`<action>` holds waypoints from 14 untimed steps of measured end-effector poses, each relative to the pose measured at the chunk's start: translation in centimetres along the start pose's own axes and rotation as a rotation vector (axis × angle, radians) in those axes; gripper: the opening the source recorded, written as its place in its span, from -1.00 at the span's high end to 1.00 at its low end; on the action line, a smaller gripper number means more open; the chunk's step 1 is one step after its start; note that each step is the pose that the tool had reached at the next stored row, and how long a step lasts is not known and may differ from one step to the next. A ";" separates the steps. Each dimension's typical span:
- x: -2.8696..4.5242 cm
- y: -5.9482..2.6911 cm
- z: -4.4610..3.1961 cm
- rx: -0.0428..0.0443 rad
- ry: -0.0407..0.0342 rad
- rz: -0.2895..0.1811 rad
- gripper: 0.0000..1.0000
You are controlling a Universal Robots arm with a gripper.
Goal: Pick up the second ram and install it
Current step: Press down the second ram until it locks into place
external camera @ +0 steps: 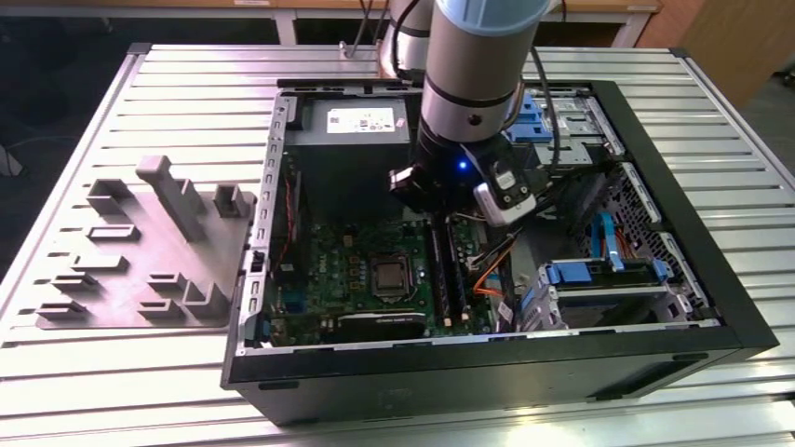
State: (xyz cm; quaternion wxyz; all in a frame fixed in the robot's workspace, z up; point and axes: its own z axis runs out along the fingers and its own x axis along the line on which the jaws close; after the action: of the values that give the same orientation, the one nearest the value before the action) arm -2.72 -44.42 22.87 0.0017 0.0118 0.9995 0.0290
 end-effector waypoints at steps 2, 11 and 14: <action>0.00 0.07 0.15 0.0000 0.0000 0.000 0.80; 0.01 0.06 0.48 0.0003 0.0001 0.000 0.80; 0.01 0.06 0.64 -0.0002 0.0000 0.000 0.80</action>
State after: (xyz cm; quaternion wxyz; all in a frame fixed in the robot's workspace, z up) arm -2.72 -44.32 22.24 0.0017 0.0119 0.9995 0.0291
